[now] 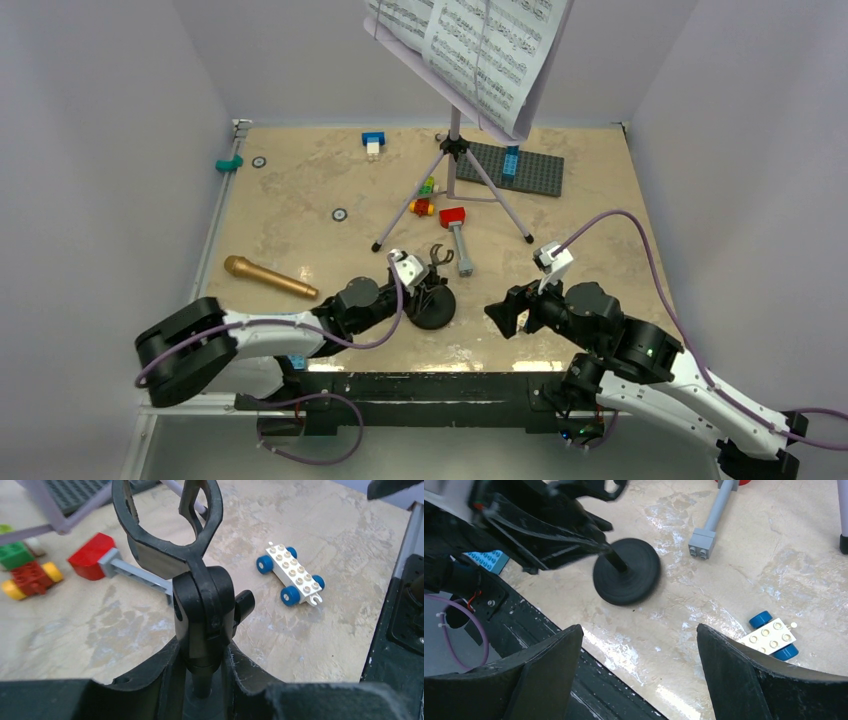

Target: Pack up the instrument practice props

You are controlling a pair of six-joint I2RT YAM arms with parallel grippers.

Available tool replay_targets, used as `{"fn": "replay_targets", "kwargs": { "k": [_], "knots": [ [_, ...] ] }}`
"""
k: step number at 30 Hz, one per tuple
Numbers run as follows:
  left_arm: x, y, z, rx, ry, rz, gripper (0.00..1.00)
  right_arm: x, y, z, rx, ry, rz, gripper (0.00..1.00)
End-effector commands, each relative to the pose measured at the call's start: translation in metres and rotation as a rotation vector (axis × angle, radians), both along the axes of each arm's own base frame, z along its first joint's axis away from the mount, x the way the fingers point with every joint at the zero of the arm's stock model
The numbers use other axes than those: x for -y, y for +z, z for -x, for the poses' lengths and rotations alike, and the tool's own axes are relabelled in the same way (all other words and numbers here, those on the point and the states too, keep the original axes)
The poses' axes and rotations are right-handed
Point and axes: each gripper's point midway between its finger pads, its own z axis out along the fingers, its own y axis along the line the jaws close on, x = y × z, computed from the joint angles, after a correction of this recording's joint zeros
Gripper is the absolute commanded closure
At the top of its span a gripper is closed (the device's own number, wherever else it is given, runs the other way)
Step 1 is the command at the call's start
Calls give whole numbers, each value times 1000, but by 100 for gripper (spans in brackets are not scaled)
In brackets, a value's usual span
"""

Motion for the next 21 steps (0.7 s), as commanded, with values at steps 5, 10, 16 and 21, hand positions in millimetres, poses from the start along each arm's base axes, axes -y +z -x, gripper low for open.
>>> {"fn": "replay_targets", "kwargs": {
  "k": [5, 10, 16, 21],
  "knots": [
    [-103, 98, -40, 159, 495, 72, 100, -9, 29, -6, 55, 0, -76, 12],
    [-182, 100, -70, 38, 821, 58, 100, -21, 31, -7, 54, 39, -83, 12],
    [-251, 102, -104, -70, 1112, 149, 100, -35, 31, -5, 48, 89, -105, 12],
    [-310, 110, -141, -65, 1292, 165, 100, -41, 33, -4, 55, 115, -125, 12]
  ]
}}
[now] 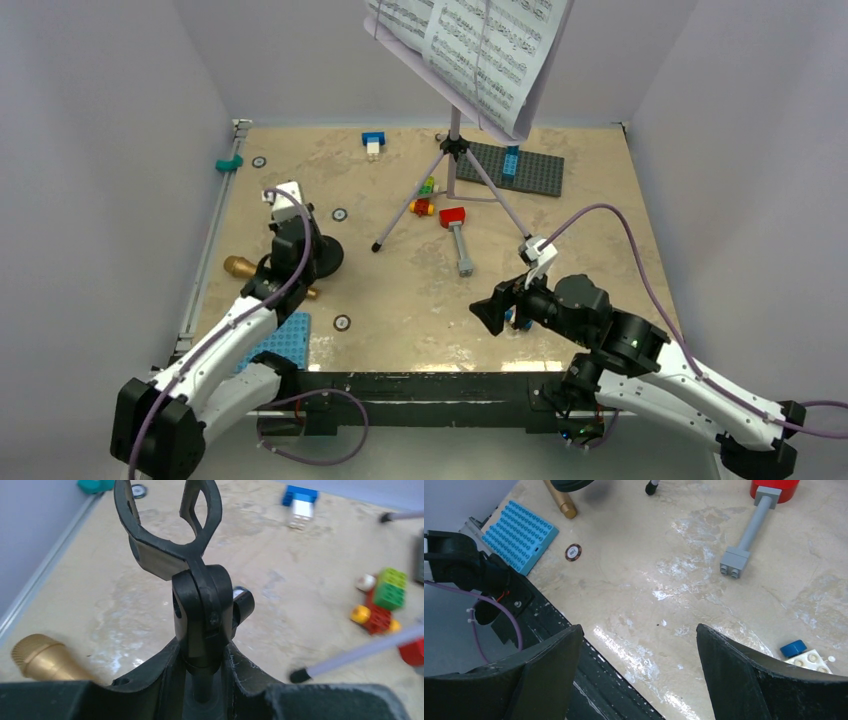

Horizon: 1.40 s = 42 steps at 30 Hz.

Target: Pack up the instrument practice props

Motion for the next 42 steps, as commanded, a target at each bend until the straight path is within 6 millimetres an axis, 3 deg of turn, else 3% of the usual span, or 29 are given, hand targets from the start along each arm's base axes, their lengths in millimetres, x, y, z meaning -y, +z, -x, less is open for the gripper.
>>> {"fn": "replay_targets", "kwargs": {
  "k": [1, 6, 13, 17, 22, 25, 29, 34, 42],
  "knots": [
    [-46, 52, -43, 148, 169, 122, 100, -13, 25, 0, 50, 41, -86, 12],
    [-102, 40, -72, 164, 273, 137, 100, -20, 29, 1, 53, 63, -113, 12],
    [-145, 23, -106, 132, 332, 65, 100, -31, 25, -1, 50, 95, -93, 12],
    [-162, 27, -121, 157, 345, 66, 100, -35, 27, -4, 57, 108, -73, 12],
    [-169, 58, -150, 247, 310, 16, 100, -37, 31, -8, 79, 106, -60, 12],
    [-173, 65, -173, 243, 288, -29, 100, -37, 34, -12, 93, 102, -48, 12],
    [-176, 49, -196, 175, 261, -88, 100, -38, 34, -16, 107, 92, -28, 12],
    [-181, 22, -206, 83, 267, -108, 100, -34, 41, -21, 142, 72, -19, 12],
    [-183, 16, -213, 21, 274, -89, 100, -32, 50, -24, 169, 62, -13, 12]
  ]
}}
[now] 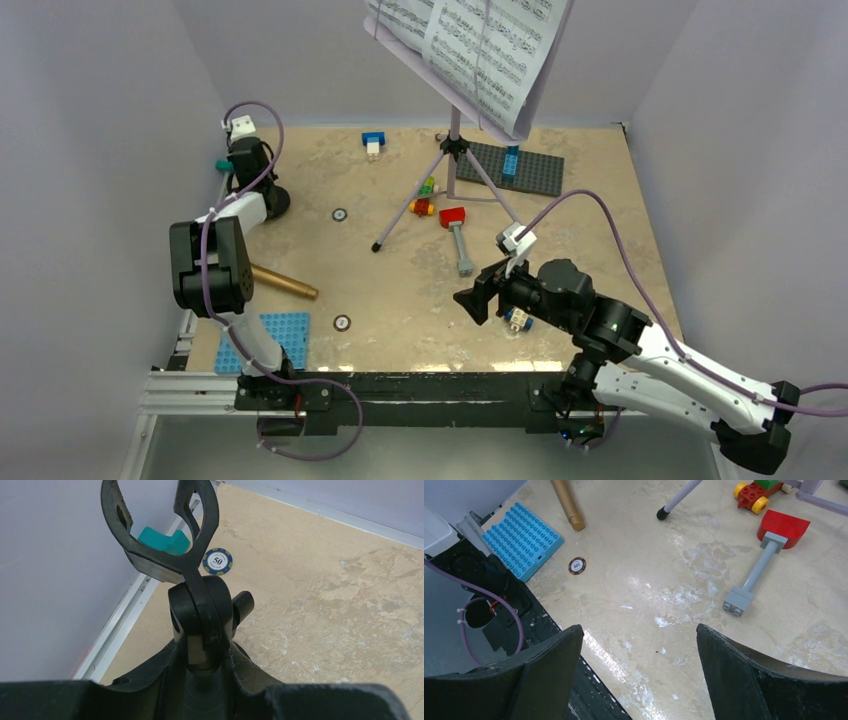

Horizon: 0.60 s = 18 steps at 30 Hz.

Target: Pack up the instrument practice props

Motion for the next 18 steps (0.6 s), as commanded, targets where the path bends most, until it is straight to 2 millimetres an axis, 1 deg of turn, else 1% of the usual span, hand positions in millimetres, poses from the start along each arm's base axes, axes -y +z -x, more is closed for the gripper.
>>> {"fn": "replay_targets", "kwargs": {
  "k": [1, 2, 6, 10, 11, 15, 18],
  "knots": [
    [-7, 65, -22, 151, 6, -20, 100, 0, 29, -8, 72, -20, -43, 12],
    [-6, 64, -22, 141, 4, -17, 97, 0, 29, -7, 72, -17, -43, 12],
    [-5, 59, -21, 112, -3, -9, 73, 4, 29, -7, 75, -27, -39, 12],
    [-3, 54, -17, 78, -11, 0, 58, 11, 32, -8, 96, -45, -27, 12],
    [-2, 52, -16, 61, -15, 6, 56, 13, 33, -9, 103, -50, -22, 12],
    [4, 40, -7, 8, -9, 54, 53, 21, 40, -14, 143, -80, 3, 12],
    [6, 39, 3, 7, 22, 99, 46, 25, 47, -15, 167, -90, 7, 12]
  ]
}}
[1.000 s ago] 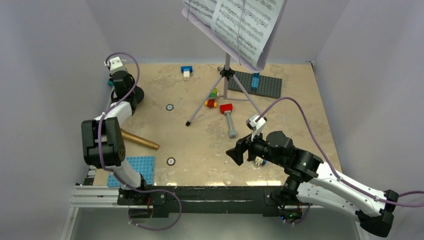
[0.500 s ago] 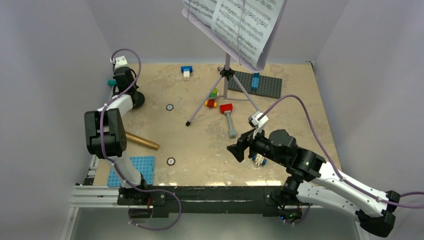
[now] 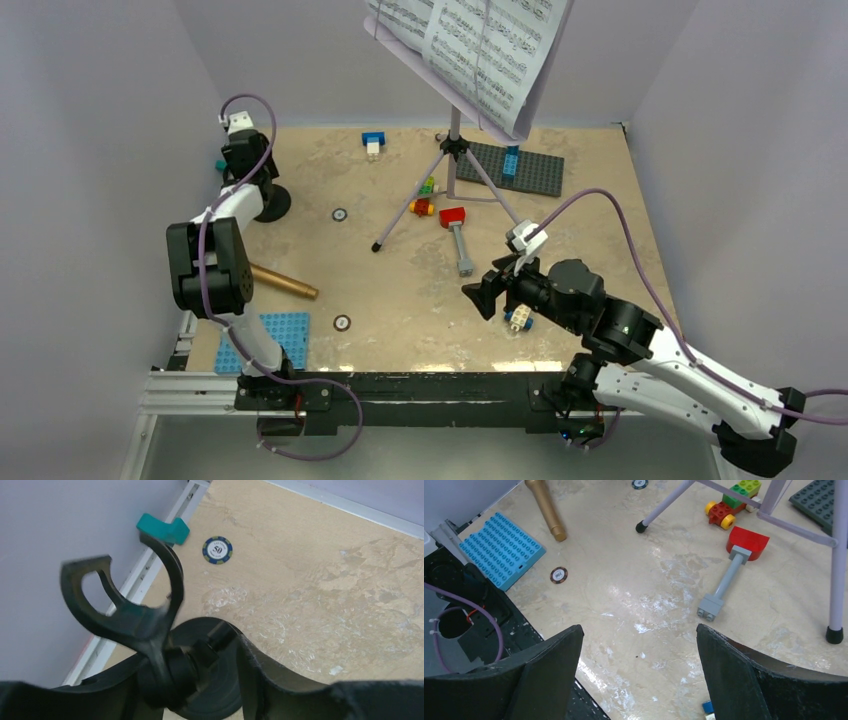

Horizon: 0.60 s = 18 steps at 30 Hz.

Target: Pack up the instrument practice props

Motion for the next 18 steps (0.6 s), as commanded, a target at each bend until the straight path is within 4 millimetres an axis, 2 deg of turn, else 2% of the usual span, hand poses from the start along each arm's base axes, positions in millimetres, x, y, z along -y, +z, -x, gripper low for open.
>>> {"fn": "replay_targets", "kwargs": {
  "k": [1, 3, 6, 11, 12, 13, 16, 18],
  "knots": [
    [3, 36, 7, 85, 38, 73, 41, 11, 34, -7, 88, -38, -23, 12],
    [7, 51, 16, 121, 44, 99, 34, 10, 36, -5, 85, -31, -32, 12],
    [17, 84, 31, 169, 35, 125, 26, 8, 35, -3, 71, -22, -43, 12],
    [34, 128, 76, 209, 41, 158, 19, 7, 33, 1, 44, -15, -56, 12],
    [39, 136, 87, 230, 41, 175, 12, 7, 32, 1, 38, -19, -58, 12],
    [45, 142, 98, 249, 40, 203, 2, 8, 32, 2, 33, -21, -62, 12],
    [70, 160, 124, 321, -3, 346, 0, 6, 27, 5, 2, -18, -75, 11],
    [95, 168, 136, 368, -81, 450, 0, 5, 22, 6, -29, -24, -80, 11]
  ]
}}
